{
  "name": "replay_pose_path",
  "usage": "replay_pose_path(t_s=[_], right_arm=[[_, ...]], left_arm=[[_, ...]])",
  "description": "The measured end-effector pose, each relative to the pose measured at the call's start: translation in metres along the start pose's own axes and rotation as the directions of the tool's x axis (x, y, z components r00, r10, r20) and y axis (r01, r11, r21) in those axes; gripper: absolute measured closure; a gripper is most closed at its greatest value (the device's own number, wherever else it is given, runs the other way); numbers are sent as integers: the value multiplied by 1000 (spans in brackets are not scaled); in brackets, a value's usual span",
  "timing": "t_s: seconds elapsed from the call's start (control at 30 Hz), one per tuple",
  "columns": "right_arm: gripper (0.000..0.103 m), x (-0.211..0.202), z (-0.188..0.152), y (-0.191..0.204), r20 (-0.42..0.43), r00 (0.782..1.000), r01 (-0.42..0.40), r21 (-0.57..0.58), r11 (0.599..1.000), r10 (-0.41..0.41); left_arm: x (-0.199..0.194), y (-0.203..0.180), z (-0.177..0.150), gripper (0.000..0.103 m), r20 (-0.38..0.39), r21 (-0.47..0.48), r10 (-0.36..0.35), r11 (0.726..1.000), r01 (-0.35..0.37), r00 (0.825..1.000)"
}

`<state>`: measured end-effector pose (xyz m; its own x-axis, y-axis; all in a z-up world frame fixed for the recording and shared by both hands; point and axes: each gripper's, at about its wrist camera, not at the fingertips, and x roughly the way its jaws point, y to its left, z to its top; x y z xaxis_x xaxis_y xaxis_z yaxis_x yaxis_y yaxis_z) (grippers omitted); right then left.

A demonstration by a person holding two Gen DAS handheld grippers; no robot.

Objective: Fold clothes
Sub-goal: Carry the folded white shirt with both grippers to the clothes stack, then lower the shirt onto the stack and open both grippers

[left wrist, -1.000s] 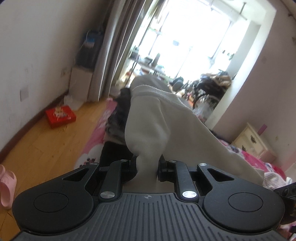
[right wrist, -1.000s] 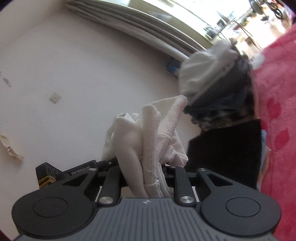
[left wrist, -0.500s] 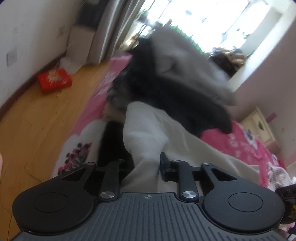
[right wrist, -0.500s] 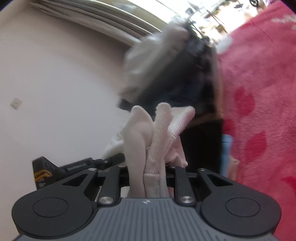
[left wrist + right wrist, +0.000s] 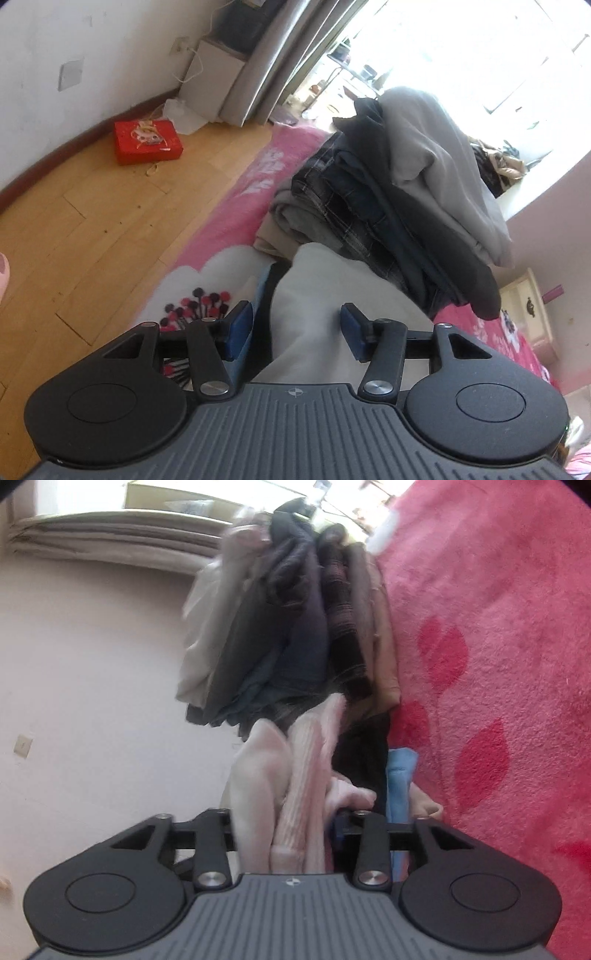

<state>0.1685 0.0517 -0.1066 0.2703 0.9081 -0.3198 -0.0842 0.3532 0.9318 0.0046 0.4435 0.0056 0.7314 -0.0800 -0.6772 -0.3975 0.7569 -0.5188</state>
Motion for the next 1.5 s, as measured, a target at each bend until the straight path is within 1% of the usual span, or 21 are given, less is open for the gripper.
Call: replay_pose_path(t_s=[0.1, 0.23, 0.33, 0.43, 0.53, 0.6, 0.63, 0.7, 0.73, 0.8, 0.87, 0.9, 1.0, 1.1, 1.17, 1.2, 1.27, 1.3, 1.37, 1.43, 1.5], right_arm=[[47, -5, 12, -18, -35, 997, -60, 150, 987, 66], [38, -23, 25, -33, 13, 997, -74, 231, 970, 73], [39, -52, 32, -25, 134, 990, -76, 168, 983, 53], [47, -71, 29, -3, 183, 975, -137, 49, 989, 126], [53, -66, 14, 30, 95, 979, -163, -154, 975, 179], [54, -56, 2, 51, 14, 982, -178, -286, 941, 190], [54, -47, -2, 57, -11, 986, -160, -328, 931, 165], [58, -28, -8, 58, -3, 1000, -28, -363, 931, 29], [69, -22, -10, 55, 19, 999, 55, -372, 927, -51], [85, -29, -13, 55, 150, 981, 176, -397, 901, -126], [81, -39, -15, 56, 291, 940, 292, -406, 866, -180], [81, -50, -17, 58, 335, 928, 301, -417, 858, -163], [81, -84, -25, 62, 318, 945, 229, -476, 849, -76], [81, -108, -52, 77, 213, 977, 112, -617, 779, 29], [81, -115, -82, 91, 103, 992, 31, -733, 679, 66], [81, -115, -99, 98, 36, 996, -20, -790, 613, 79], [82, -109, -126, 102, -31, 998, -50, -876, 479, 47], [82, -104, -127, 93, -19, 1000, -9, -881, 473, -15], [79, -91, -121, 69, 29, 986, 107, -865, 489, -164], [81, -101, -98, 45, 95, 974, 207, -744, 635, -206], [81, -125, -89, 42, 146, 978, 206, -673, 710, -146]], left_arm=[[-8, -7, 1, 50, 25, 32, 14, 999, -15, 1000], [-22, -28, 7, 50, 91, 120, 1, 993, -12, 996], [-14, -56, 13, 50, 73, 223, 23, 974, -39, 997], [14, -85, 15, 50, -3, 321, 73, 945, -68, 997], [48, -98, 14, 51, -61, 365, 120, 927, -90, 991], [66, -94, 16, 51, -65, 334, 142, 936, -113, 988], [71, -90, 19, 51, -56, 302, 149, 945, -126, 987], [80, -83, 23, 51, -38, 239, 165, 959, -151, 986], [79, -80, 26, 51, -29, 207, 163, 966, -153, 986], [68, -76, 30, 51, -5, 148, 135, 980, -133, 991], [46, -77, 34, 51, 24, 146, 103, 984, -106, 994], [35, -78, 34, 51, 36, 155, 91, 983, -96, 995], [-5, -84, 26, 50, 61, 193, 64, 978, -75, 996], [-39, -86, 6, 50, 70, 243, 63, 967, -78, 996], [-52, -85, -14, 50, 68, 272, 70, 959, -86, 995], [-57, -85, -24, 50, 62, 286, 77, 954, -92, 995], [-53, -79, -42, 50, 41, 305, 111, 945, -118, 993], [-47, -74, -49, 50, 23, 298, 133, 945, -133, 991], [-38, -65, -57, 50, -5, 275, 161, 949, -153, 987], [-37, -60, -58, 50, 1, 255, 159, 955, -154, 987], [-44, -58, -56, 50, 7, 228, 143, 963, -140, 990]])
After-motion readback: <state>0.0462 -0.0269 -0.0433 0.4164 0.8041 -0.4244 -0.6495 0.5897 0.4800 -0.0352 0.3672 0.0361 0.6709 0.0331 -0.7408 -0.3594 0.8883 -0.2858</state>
